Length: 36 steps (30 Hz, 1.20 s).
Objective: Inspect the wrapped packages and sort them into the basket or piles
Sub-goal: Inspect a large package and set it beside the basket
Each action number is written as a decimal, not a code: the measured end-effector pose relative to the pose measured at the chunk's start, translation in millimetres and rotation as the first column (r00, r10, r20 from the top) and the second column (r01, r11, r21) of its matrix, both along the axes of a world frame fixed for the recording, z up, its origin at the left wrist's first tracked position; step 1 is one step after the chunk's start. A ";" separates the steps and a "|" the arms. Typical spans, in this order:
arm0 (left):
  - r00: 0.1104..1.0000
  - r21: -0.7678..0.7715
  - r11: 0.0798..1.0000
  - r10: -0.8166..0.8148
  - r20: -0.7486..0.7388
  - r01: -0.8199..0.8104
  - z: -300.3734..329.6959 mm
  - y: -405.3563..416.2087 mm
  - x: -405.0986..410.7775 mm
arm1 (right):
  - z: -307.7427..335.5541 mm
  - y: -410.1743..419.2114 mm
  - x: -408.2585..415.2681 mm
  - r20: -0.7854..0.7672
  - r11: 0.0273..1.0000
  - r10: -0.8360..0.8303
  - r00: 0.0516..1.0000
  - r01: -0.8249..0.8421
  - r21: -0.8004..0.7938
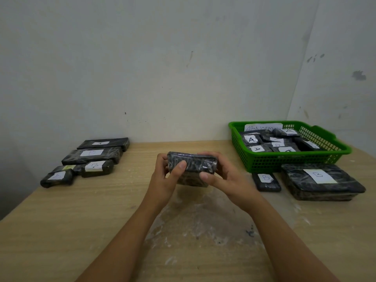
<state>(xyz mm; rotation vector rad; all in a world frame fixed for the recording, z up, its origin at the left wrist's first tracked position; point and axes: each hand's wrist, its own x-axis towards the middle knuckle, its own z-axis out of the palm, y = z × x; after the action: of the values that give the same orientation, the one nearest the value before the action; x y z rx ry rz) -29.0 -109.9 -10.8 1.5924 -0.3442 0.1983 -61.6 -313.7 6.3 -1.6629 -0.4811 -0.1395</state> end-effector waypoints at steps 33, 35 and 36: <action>0.992 -0.076 0.993 -0.099 -0.082 0.093 7.3 -17.8 -22.3 | -10.4 21.7 -2.0 -0.146 0.983 -0.129 0.981 0.146 0.111; 0.992 -0.079 0.992 -0.105 -0.076 0.099 8.0 -18.1 -22.4 | -10.4 23.6 -2.5 -0.141 0.980 -0.129 0.981 0.148 0.133; 0.991 -0.077 0.991 -0.111 -0.075 0.105 7.8 -17.3 -21.8 | -9.4 24.6 -3.4 -0.141 0.977 -0.132 0.981 0.153 0.150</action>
<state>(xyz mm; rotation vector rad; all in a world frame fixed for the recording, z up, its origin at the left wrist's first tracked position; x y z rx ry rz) -50.8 -127.2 -3.1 1.5005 -0.3565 0.0632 -65.1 -289.1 -3.1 -1.5369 -0.2450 -0.1698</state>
